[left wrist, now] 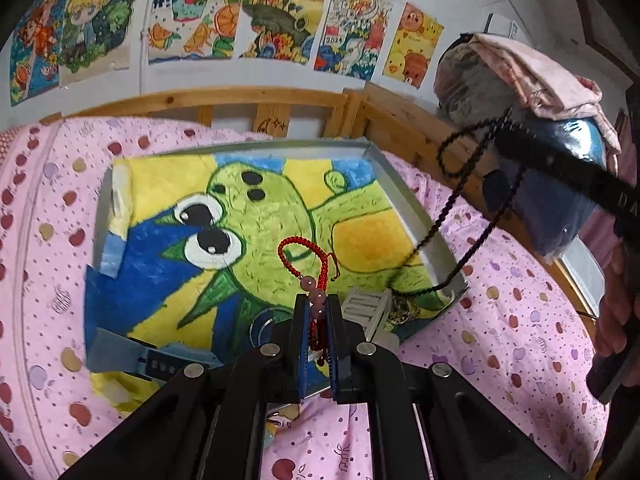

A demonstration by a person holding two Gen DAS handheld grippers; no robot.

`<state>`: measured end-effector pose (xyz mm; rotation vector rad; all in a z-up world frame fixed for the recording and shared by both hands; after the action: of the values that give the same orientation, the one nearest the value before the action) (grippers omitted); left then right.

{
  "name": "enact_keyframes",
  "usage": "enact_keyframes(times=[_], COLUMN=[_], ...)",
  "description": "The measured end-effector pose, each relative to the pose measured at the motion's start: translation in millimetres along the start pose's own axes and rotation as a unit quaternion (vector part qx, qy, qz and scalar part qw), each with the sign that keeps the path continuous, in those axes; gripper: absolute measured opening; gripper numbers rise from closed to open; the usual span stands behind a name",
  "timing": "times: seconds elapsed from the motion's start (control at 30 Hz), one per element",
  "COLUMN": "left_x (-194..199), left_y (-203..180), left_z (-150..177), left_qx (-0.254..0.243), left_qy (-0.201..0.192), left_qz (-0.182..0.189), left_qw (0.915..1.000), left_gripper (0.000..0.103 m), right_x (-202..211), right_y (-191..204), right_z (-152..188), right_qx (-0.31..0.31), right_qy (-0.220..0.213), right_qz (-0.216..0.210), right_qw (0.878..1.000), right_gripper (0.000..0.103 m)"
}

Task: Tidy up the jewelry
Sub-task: 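Carry the red bracelet and black necklace into the tray and open both tools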

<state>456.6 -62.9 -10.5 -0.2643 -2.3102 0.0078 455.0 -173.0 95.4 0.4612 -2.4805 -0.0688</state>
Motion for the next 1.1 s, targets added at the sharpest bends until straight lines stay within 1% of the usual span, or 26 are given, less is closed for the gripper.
enact_keyframes(times=[0.17, 0.37, 0.67, 0.9, 1.03, 1.1], left_x=[-13.3, -25.4, -38.4, -42.3, -45.3, -46.2], left_y=[-1.2, -1.9, -3.1, -3.6, -5.0, -3.7], left_z=[6.7, 13.1, 19.2, 22.1, 23.8, 24.1], left_qx=[0.0, 0.0, -0.003, -0.005, -0.004, 0.003], left_qy=[0.017, 0.031, 0.046, 0.053, 0.065, 0.07], left_qz=[-0.002, -0.009, -0.013, -0.014, -0.015, -0.014], left_qw=[0.9999, 0.9995, 0.9988, 0.9985, 0.9977, 0.9974], left_gripper=[0.008, 0.008, 0.008, 0.008, 0.008, 0.008], right_x=[-26.3, -45.5, -57.8, -60.4, -61.9, -62.7], right_y=[-6.7, -14.5, -25.7, -31.6, -32.7, -33.9], right_z=[29.0, 54.4, 77.0, 83.9, 85.4, 86.3], right_qx=[-0.003, -0.012, -0.032, -0.041, -0.044, -0.047], right_qy=[0.051, 0.087, 0.111, 0.116, 0.124, 0.13], right_qz=[0.002, 0.005, 0.005, 0.005, 0.005, 0.007], right_qw=[0.999, 0.996, 0.993, 0.992, 0.991, 0.99], right_gripper=[0.005, 0.005, 0.005, 0.005, 0.006, 0.01])
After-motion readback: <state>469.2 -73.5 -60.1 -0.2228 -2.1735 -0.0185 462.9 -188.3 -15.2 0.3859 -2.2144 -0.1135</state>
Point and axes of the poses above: each gripper's, at about its wrist camera, not at the fingertips, and x roughly against the way its jaws point, y to its left, z to its underside, the point moved 2 cm from there along -x, roughly the way its jaws point, and after that the axes turned 10 degrees about -z, right-handed, at the moved point
